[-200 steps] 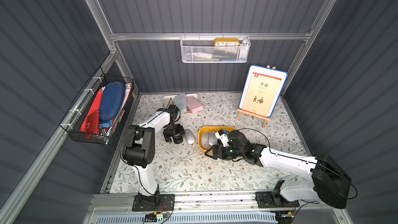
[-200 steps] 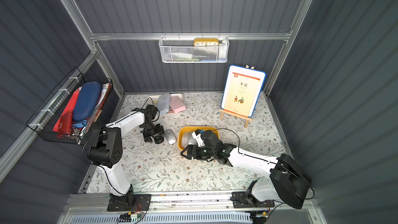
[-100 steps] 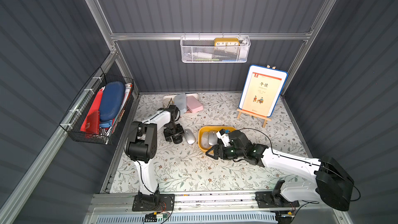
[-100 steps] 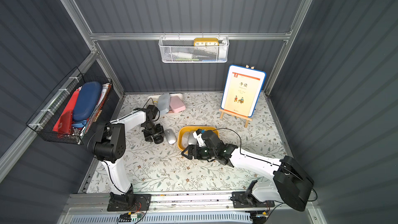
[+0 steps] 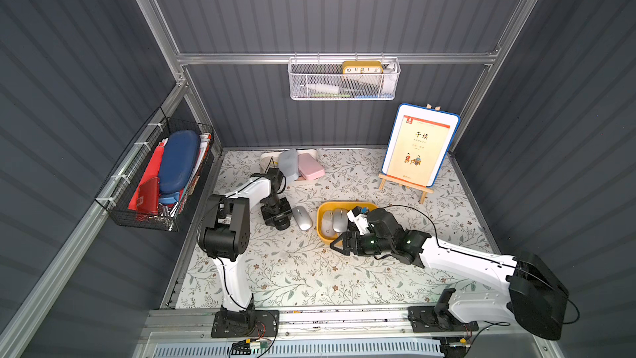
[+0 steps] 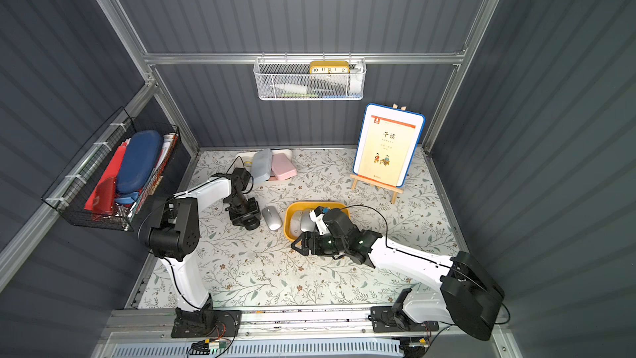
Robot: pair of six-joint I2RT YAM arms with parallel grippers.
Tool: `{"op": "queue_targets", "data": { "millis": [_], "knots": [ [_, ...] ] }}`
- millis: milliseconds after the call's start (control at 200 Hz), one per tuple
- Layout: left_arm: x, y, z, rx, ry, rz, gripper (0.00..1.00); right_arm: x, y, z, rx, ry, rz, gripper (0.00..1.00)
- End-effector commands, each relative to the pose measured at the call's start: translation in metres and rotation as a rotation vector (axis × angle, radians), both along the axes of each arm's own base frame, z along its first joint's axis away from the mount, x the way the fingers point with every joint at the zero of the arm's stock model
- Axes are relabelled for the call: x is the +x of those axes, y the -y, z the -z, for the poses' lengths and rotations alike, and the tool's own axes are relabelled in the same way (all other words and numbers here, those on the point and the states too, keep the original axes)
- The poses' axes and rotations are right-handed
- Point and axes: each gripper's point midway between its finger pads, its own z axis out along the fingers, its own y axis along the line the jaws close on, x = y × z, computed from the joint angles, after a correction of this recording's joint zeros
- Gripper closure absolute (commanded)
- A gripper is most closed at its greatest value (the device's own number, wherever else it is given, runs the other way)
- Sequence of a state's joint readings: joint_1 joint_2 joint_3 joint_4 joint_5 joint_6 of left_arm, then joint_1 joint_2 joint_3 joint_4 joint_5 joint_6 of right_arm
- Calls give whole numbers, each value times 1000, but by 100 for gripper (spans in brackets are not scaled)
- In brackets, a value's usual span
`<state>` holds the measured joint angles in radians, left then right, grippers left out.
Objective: Put the mouse in the storage box
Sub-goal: Pick up the mouse from the center of the board.
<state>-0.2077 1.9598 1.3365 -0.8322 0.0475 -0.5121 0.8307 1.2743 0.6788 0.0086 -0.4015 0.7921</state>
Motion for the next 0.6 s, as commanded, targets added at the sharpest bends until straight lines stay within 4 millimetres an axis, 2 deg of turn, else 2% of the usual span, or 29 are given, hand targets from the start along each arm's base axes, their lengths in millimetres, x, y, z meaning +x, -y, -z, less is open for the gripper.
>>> {"op": "queue_targets", "data": {
  "millis": [0, 170, 440, 530, 590],
  "knots": [
    [-2, 7, 2, -49, 8, 12, 39, -2, 4, -1, -19, 14, -3, 14],
    [14, 2, -31, -21, 106, 9, 39, -3, 6, -2, -28, 19, -1, 14],
    [12, -2, -67, -12, 168, 7, 39, 2, 10, -7, -47, 47, 19, 14],
    [10, 2, -84, -33, 195, 5, 39, 7, 18, -4, -95, 77, 42, 15],
    [9, 7, -99, -38, 222, 13, 39, 14, 35, -11, -167, 138, 80, 15]
  ]
}}
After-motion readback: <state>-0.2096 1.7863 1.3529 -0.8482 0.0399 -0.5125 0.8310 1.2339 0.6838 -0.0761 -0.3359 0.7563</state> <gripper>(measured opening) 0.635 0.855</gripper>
